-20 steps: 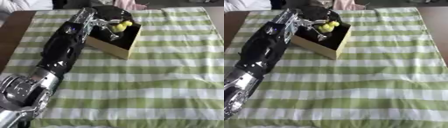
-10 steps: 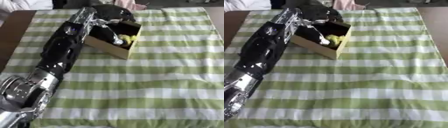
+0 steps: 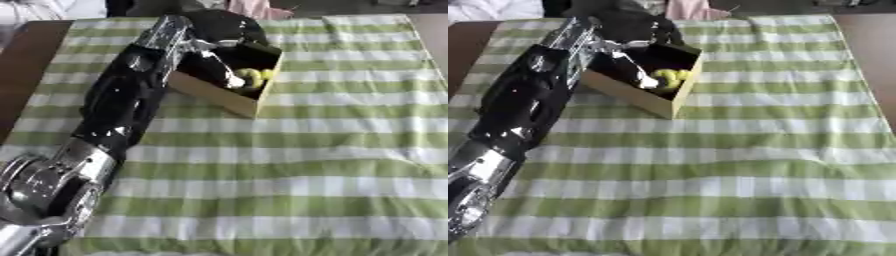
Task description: Pick up objects on the table and place them in the box.
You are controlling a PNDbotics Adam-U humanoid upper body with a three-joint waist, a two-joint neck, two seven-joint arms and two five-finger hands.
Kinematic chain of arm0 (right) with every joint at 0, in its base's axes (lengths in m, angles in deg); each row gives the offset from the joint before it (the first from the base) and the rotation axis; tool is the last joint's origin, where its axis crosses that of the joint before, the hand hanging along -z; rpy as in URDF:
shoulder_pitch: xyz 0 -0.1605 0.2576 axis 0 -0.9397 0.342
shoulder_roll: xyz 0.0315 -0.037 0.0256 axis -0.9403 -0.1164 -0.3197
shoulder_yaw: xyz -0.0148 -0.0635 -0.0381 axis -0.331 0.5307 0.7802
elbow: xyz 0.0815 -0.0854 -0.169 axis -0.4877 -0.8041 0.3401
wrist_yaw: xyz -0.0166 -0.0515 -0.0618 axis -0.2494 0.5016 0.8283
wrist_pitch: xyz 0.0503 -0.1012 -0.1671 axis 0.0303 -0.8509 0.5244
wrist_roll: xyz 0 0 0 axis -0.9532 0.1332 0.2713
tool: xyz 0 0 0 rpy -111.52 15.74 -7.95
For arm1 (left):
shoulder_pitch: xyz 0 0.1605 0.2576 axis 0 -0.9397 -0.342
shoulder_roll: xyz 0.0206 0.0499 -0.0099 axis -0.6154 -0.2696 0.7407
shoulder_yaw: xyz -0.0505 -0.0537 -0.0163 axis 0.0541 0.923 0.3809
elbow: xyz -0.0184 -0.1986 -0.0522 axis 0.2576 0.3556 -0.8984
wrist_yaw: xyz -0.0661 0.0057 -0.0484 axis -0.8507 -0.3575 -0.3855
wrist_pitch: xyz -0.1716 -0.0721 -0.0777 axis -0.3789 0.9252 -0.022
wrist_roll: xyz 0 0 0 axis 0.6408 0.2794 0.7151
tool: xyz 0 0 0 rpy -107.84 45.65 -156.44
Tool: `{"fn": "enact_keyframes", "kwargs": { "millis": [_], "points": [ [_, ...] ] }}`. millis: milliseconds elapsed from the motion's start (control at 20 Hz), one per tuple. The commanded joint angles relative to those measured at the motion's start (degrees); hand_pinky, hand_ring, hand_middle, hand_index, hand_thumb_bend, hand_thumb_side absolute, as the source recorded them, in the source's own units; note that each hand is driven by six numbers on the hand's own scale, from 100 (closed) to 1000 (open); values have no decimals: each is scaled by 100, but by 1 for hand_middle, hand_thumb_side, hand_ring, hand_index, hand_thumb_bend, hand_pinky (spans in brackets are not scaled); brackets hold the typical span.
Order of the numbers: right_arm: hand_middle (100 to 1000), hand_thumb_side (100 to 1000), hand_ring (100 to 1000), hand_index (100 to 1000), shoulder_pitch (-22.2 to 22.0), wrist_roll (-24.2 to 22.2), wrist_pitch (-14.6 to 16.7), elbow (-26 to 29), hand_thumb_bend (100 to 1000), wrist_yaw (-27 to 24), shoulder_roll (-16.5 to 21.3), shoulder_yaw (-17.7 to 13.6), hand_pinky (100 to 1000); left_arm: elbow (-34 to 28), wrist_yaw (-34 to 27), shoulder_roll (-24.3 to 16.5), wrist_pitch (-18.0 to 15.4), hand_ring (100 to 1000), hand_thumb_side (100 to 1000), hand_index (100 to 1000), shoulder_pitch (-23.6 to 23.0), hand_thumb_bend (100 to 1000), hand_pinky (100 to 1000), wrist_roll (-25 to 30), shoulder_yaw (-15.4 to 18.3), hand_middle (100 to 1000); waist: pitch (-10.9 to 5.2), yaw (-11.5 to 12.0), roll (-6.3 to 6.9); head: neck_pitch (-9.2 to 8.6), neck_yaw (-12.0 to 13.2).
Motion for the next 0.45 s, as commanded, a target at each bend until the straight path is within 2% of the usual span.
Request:
{"fn": "enact_keyframes", "kwargs": {
  "millis": [50,100,150,200,300,450],
  "points": [
    [740,727,719,771,54,1,0,86,100,-5,75,-34,644,-395,-288,-67,23,939,599,940,54,148,848,-149,101,862,-118,10,-34,6,-22],
    [740,724,720,771,61,4,0,88,100,5,83,-37,646,-526,-380,-89,12,931,559,937,26,100,839,-191,108,857,-124,14,-36,8,-28],
    [740,722,720,772,74,11,0,93,100,21,97,-43,647,-667,-473,-128,-29,928,521,935,-1,100,837,-258,130,855,-131,21,-36,12,-37],
    [741,719,721,772,86,18,0,97,100,37,110,-47,649,-814,-566,-174,-65,919,444,935,-38,100,830,-338,141,849,-138,27,-37,15,-47],
    [741,714,722,772,115,35,-1,101,100,80,151,-55,652,-1114,-752,-280,-168,902,500,929,-135,100,812,-516,209,839,-151,43,-43,25,-78],
    [741,710,723,772,157,60,2,89,100,143,221,-63,655,-1550,-1022,-435,-368,877,495,917,-359,100,783,-782,377,818,-162,70,-55,39,-128]
  ]
}}
